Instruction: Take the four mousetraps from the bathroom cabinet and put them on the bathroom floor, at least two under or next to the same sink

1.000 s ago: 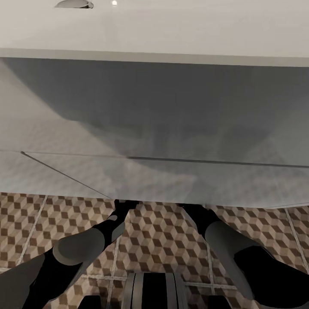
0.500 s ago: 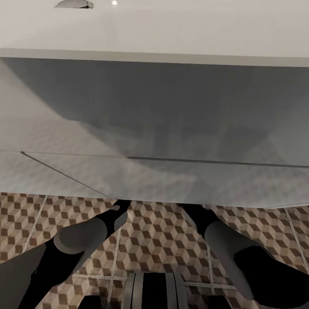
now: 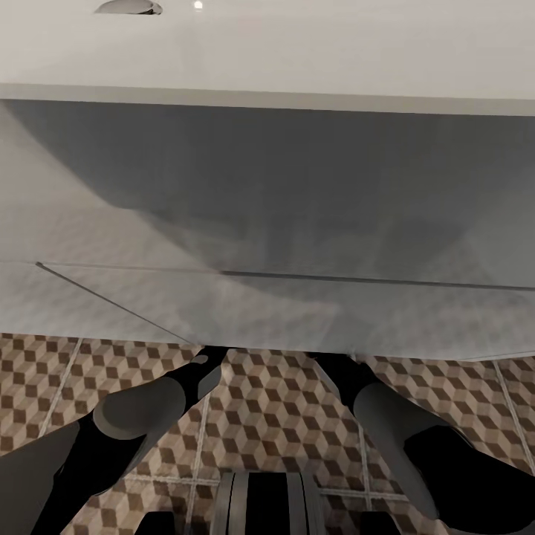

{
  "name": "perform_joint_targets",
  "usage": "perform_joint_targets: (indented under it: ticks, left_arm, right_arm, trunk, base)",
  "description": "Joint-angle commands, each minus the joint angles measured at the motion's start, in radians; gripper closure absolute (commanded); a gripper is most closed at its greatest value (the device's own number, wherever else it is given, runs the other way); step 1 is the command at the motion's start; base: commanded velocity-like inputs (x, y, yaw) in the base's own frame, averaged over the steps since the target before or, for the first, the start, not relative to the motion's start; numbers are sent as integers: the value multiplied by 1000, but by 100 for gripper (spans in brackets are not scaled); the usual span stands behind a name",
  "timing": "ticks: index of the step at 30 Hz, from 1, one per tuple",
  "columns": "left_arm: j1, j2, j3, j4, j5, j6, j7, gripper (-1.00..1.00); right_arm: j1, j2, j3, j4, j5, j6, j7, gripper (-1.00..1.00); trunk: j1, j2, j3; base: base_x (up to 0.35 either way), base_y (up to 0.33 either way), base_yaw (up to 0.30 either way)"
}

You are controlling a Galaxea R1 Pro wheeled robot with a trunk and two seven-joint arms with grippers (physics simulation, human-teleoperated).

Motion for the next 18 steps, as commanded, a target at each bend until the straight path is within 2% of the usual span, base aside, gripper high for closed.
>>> perform_joint_targets:
  ticks: [1, 18]
  left_arm:
    - [-1, 0, -7, -3, 4, -4, 9, 100]
    - [-1, 5, 8, -16, 4, -4, 9, 100]
  right_arm:
    - [0, 0, 8, -2, -1, 8, -2, 100]
    - [0, -1, 10, -40, 0, 3, -3, 100]
  trunk:
    - [0, 0, -1]
    - [0, 0, -3]
  base:
    - [0, 0, 0]
    - [0, 0, 5]
